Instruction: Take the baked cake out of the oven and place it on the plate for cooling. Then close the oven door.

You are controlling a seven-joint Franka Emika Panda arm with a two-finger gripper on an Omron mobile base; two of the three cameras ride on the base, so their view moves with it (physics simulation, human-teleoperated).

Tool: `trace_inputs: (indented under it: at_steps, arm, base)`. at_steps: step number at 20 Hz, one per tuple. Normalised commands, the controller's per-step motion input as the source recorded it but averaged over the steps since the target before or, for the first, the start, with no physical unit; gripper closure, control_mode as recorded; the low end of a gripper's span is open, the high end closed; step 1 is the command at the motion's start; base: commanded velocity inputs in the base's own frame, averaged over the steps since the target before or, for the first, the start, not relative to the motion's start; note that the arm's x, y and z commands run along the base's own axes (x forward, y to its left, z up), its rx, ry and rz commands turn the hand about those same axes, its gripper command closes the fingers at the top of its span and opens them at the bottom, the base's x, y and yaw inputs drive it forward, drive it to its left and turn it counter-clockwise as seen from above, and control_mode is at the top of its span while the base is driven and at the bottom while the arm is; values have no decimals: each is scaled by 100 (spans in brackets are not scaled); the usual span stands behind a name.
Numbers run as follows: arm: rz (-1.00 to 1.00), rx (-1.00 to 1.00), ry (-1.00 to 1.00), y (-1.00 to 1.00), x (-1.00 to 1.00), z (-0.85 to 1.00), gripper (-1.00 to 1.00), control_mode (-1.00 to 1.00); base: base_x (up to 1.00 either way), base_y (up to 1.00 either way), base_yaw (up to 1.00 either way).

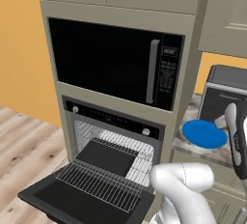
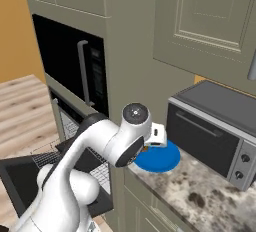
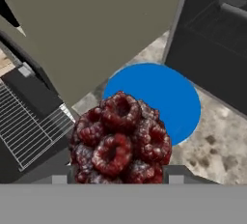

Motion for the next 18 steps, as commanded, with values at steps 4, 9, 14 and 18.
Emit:
trace_inputs:
  at_steps: [4, 9, 14, 18]
  arm:
    - [31, 0, 0, -43, 27, -77, 100, -100]
    - [13, -1, 0, -3, 25, -53, 100, -100]
    - [-1, 0, 0, 4, 35, -1, 100, -100]
    - [-4, 0, 0, 11, 41, 0, 100, -100]
  base:
    - [0, 0, 0]
    - [0, 0, 0]
    - [0, 0, 0]
    - [0, 0, 0]
